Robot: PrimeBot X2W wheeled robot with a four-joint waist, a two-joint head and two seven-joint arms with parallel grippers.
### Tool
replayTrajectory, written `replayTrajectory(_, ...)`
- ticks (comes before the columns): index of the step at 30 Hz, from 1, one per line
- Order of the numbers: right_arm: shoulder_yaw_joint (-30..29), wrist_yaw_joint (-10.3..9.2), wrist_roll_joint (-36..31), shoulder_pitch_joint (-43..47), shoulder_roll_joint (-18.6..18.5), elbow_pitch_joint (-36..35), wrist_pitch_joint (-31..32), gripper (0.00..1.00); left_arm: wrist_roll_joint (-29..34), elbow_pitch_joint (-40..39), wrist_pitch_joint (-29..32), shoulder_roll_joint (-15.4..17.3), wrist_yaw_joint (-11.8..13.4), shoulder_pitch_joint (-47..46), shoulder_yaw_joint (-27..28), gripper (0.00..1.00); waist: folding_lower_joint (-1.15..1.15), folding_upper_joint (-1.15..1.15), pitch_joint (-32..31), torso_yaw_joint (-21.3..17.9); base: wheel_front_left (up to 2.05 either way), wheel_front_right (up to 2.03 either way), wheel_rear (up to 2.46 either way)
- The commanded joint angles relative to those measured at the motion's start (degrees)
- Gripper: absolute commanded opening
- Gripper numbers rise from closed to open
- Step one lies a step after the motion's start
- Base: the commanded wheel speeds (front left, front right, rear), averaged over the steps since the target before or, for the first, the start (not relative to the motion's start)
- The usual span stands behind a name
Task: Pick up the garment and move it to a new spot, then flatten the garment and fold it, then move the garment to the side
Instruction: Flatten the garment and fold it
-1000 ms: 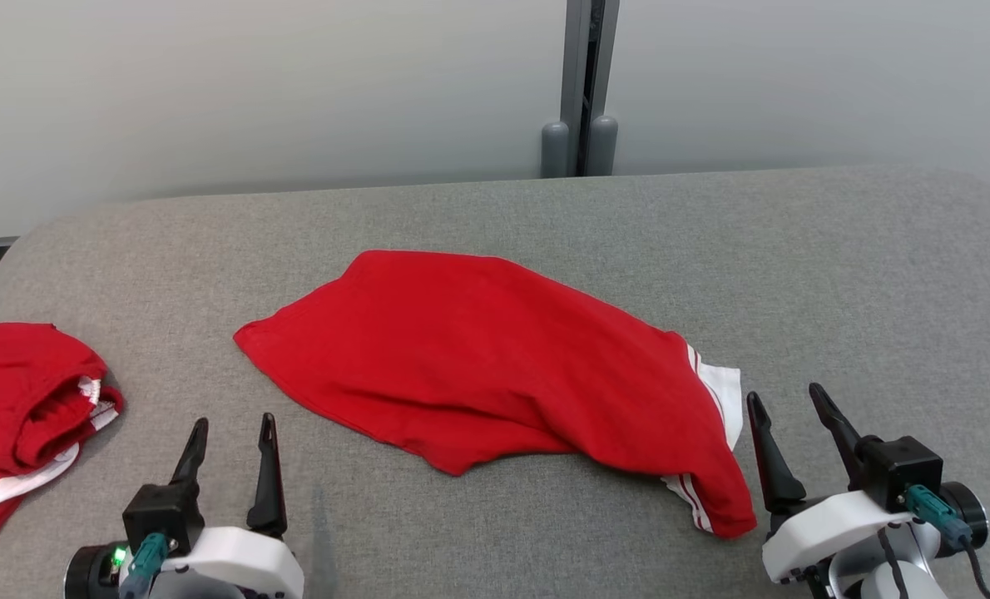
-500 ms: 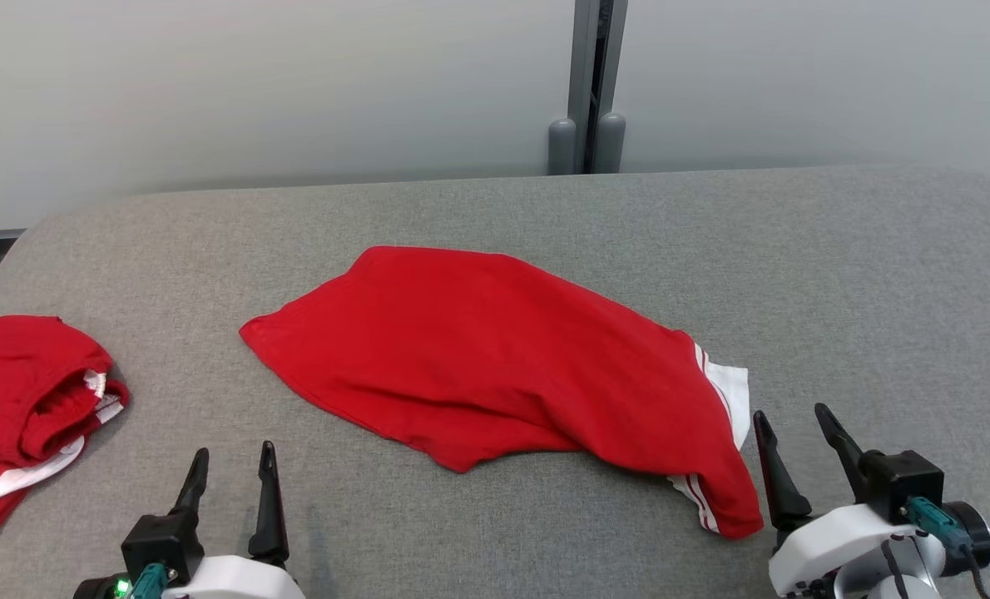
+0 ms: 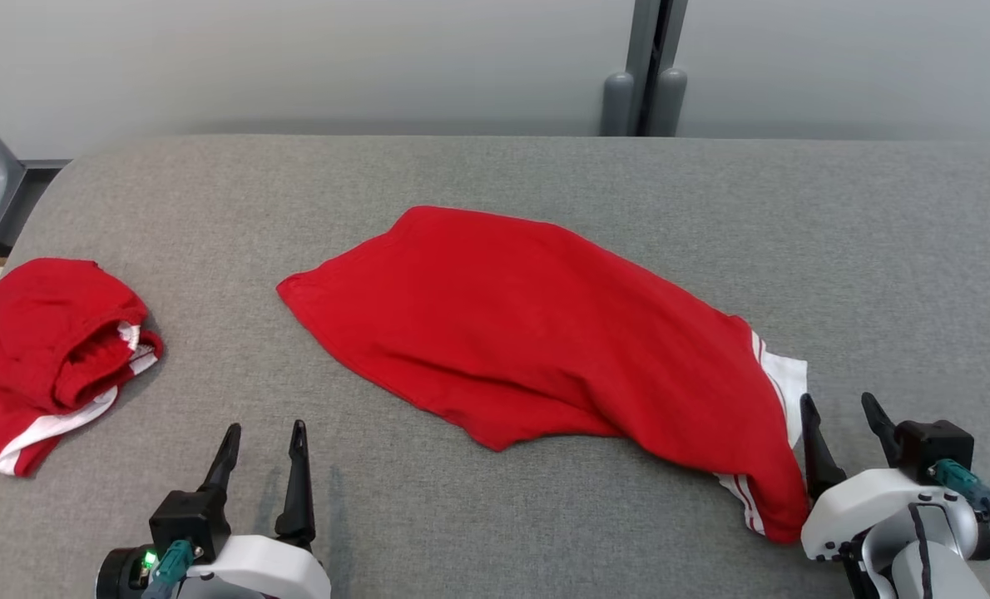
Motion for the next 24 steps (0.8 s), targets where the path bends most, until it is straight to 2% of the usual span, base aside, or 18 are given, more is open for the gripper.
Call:
replayTrajectory(1,-0.5,0.01,-1.1,-1.3,-0.3,1.7,0.0,1.0,-0.3,-0.2,-0.1,0.2,0.1,-0.7,-0.4,1.0,0.0,0.0,1.0,1.2,0.0,0.0,0.0)
replayTrajectory(15,-3.8,0.01,-5.0,-9.6,-0.2,16.5,0.1,1.0,-1.3,-0.2,-0.1,0.2,0.2,-2.1,-1.7,1.0,0.0,0.0,4.0,4.3,0.0,0.0,0.0)
replayTrajectory(16,-4.0,0.01,-5.0,-10.0,-0.2,17.3,0.1,0.97,-1.3,-0.2,-0.1,0.2,0.2,-2.2,-1.7,1.0,0.0,0.0,4.1,4.3,0.0,0.0,0.0)
replayTrajectory(18,-4.1,0.01,-5.0,-10.5,-0.2,18.8,0.2,0.46,-1.5,0.0,-0.1,0.2,0.2,-2.4,-1.8,1.0,0.0,0.0,4.3,4.5,0.0,0.0,0.0)
replayTrajectory(19,-4.1,0.0,-4.9,-10.5,-0.2,19.3,0.2,0.33,-1.5,0.0,-0.1,0.2,0.2,-2.4,-1.8,1.0,0.0,0.0,4.4,4.6,0.0,0.0,0.0)
replayTrajectory(20,-4.0,0.0,-4.7,-10.5,-0.2,19.6,0.2,0.11,-1.6,0.1,-0.1,0.2,0.3,-2.4,-1.8,1.0,0.0,0.0,4.5,4.7,0.0,0.0,0.0)
replayTrajectory(21,-4.1,0.0,-4.5,-10.6,-0.3,19.3,0.2,0.0,-1.6,0.1,-0.1,0.2,0.4,-2.4,-1.8,1.0,0.0,0.0,4.5,4.6,0.0,0.0,0.0)
replayTrajectory(24,-5.6,-0.04,-4.3,-10.3,-1.7,15.4,0.1,0.0,-1.9,0.2,-0.1,0.2,0.5,-2.4,-1.6,1.0,0.0,0.0,4.5,4.5,0.0,0.0,0.0)
